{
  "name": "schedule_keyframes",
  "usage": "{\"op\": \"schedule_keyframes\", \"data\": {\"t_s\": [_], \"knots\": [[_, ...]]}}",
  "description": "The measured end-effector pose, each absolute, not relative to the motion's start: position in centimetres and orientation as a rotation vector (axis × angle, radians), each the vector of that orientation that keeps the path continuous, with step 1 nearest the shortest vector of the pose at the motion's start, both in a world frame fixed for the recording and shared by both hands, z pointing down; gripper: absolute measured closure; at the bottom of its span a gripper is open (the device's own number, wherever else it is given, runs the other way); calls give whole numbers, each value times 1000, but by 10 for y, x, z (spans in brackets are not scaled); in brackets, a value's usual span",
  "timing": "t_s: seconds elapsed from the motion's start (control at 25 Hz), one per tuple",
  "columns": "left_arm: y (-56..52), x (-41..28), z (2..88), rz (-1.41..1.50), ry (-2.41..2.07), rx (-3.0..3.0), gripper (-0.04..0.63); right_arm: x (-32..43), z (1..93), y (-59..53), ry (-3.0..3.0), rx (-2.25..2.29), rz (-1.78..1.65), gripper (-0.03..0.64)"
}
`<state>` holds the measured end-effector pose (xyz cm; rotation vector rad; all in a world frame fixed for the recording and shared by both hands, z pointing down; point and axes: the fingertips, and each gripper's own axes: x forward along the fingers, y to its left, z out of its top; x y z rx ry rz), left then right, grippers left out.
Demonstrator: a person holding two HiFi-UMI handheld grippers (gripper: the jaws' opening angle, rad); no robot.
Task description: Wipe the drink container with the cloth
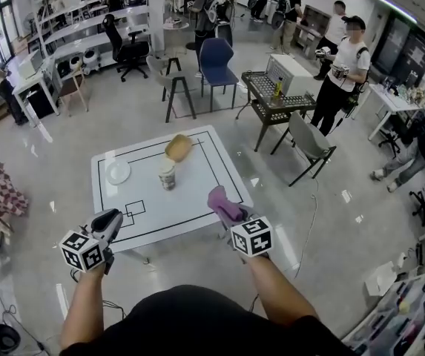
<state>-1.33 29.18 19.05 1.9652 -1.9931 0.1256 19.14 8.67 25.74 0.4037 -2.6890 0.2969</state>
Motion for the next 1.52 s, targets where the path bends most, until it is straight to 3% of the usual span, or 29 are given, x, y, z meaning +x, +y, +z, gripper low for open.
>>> {"op": "schedule_keyframes", "data": {"t_s": [0.6,1.52], "knots": [[262,-45,203,134,-1944,1992,528,172,271,66,-2649,461,315,529],[188,-227,217,111,-1723,2148,528,16,261,39,-2553,664,320,529]]}}
